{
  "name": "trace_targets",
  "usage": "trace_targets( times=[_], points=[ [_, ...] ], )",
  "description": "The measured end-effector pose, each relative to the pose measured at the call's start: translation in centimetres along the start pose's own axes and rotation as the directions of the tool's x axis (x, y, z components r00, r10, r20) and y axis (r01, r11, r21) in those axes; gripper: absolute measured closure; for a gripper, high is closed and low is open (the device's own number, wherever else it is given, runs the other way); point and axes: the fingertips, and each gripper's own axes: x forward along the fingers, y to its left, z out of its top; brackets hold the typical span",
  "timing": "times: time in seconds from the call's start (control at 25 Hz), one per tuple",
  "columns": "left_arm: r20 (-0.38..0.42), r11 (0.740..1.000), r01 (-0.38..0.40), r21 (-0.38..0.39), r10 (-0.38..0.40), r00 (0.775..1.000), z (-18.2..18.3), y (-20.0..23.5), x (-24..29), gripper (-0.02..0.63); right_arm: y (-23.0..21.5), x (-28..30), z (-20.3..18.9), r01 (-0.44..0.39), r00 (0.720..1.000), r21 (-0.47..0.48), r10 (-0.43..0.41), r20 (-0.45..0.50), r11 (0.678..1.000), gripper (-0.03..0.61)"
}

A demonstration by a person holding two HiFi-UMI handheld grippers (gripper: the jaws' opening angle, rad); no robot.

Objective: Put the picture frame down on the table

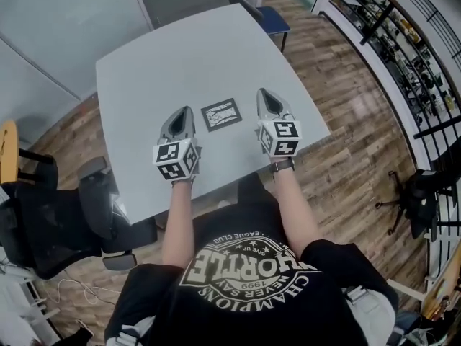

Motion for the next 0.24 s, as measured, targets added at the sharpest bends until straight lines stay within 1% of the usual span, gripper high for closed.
trace_targets(
  times=[0.08, 0.12, 0.24],
  points=[
    [0.002, 1.000, 0.018, 0.005, -0.018, 1.000, 0.1, -0.7, -0.1, 0.609, -2.0, -0.5, 0.4, 0.032, 0.999, 0.008, -0.032, -0.001, 0.999, 0.580],
    [0.000, 1.000, 0.026, 0.005, -0.026, 1.000, 0.1, -1.0, 0.0, 0.609, -2.8, -0.6, 0.4, 0.033, 0.999, 0.001, -0.033, -0.007, 0.999, 0.580],
    [-0.010, 0.999, 0.052, -0.013, -0.052, 0.999, 0.0, -1.8, 0.1, 0.607, -4.5, -0.1, -0.2, -0.018, 0.998, -0.049, 0.015, -0.054, 0.999, 0.580]
  ],
)
